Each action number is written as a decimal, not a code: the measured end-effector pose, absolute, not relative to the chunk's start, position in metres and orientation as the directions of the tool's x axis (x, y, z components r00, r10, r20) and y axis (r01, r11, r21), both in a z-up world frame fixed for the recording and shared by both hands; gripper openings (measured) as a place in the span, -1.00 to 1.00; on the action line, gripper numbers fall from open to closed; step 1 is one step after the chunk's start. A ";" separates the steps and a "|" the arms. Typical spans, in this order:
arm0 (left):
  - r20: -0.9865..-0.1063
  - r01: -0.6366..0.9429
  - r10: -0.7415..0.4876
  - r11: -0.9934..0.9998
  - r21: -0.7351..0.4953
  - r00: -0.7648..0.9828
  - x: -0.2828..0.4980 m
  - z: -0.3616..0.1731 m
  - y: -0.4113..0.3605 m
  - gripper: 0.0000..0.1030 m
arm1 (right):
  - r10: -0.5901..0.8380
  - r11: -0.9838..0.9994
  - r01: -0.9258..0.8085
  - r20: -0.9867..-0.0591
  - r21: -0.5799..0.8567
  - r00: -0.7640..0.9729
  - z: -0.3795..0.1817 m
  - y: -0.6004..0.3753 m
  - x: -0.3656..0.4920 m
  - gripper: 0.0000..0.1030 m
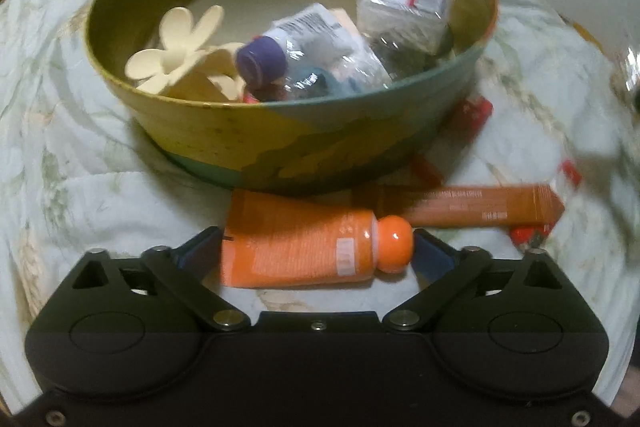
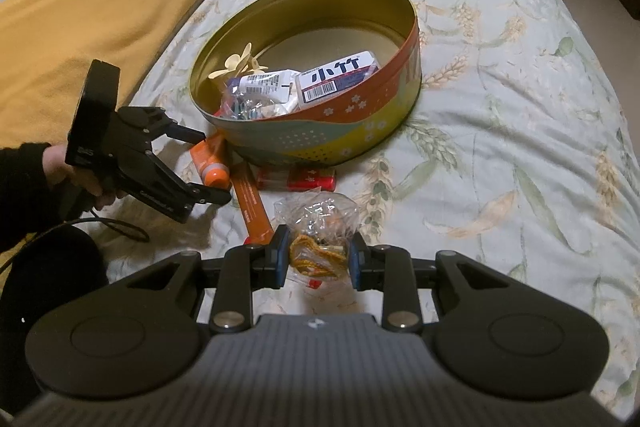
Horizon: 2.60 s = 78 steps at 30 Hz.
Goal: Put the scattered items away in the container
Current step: 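Lift the snack bag with the right gripper while the left gripper grasps the orange tube, then carry the snack bag over the tin and open the right gripper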
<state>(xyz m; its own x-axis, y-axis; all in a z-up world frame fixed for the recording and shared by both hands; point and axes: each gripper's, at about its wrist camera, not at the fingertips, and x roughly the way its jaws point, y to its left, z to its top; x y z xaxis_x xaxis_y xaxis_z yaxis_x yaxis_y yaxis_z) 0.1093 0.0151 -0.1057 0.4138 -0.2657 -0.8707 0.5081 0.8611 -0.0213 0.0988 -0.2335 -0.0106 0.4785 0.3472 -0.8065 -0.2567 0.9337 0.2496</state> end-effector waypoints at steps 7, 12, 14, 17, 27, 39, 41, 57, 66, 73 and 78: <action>-0.860 0.463 -0.267 0.885 -0.040 0.435 0.094 -0.097 0.014 0.82 | 0.352 0.933 -0.255 -0.800 0.256 0.485 -0.008 -0.235 0.097 -0.38; -0.848 0.423 -0.275 0.904 -0.067 0.453 0.078 -0.080 0.012 0.82 | 0.356 0.931 -0.257 -0.796 0.258 0.490 -0.005 -0.235 0.096 -0.38; -0.847 0.407 -0.271 0.911 -0.073 0.456 0.071 -0.074 0.011 0.82 | 0.357 0.931 -0.254 -0.796 0.261 0.489 -0.005 -0.236 0.096 -0.38; -0.843 0.391 -0.263 0.918 -0.069 0.470 0.061 -0.065 0.009 0.82 | 0.356 0.932 -0.253 -0.795 0.261 0.491 -0.004 -0.236 0.096 -0.38; -0.807 0.303 -0.261 0.947 -0.108 0.529 0.038 -0.035 0.000 0.82 | 0.336 0.939 -0.244 -0.793 0.242 0.508 0.008 -0.243 0.100 -0.38; -0.803 0.272 -0.248 0.956 -0.111 0.543 0.012 -0.037 -0.008 0.82 | 0.348 0.931 -0.300 -0.752 0.207 0.560 0.052 -0.234 0.134 -0.38; -0.802 0.269 -0.243 0.957 -0.107 0.546 0.009 -0.037 -0.010 0.82 | 0.362 0.924 -0.318 -0.751 0.212 0.552 0.057 -0.230 0.139 -0.38; -0.801 0.286 -0.244 0.953 -0.095 0.546 -0.006 -0.045 -0.030 0.82 | 0.432 0.872 -0.437 -0.769 0.222 0.472 0.069 -0.171 0.202 -0.38; -0.803 0.293 -0.249 0.951 -0.097 0.542 -0.007 -0.044 -0.031 0.82 | 0.407 0.902 -0.343 -0.780 0.261 0.476 0.059 -0.159 0.228 0.58; -0.805 0.298 -0.249 0.950 -0.094 0.539 -0.006 -0.045 -0.032 0.82 | 0.396 0.914 -0.296 -0.770 0.278 0.500 0.063 -0.184 0.215 0.78; -0.808 0.300 -0.246 0.950 -0.090 0.535 -0.006 -0.045 -0.033 0.82 | 0.375 0.926 -0.258 -0.766 0.277 0.522 0.061 -0.205 0.199 0.86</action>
<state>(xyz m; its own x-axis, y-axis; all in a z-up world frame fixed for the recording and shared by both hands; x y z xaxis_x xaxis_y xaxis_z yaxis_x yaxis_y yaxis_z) -0.0058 -0.0331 -0.0446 0.5353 -0.2460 -0.8081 0.2998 0.9497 -0.0905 0.1995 -0.2050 0.0615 0.5224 0.3750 -0.7658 -0.2579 0.9255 0.2773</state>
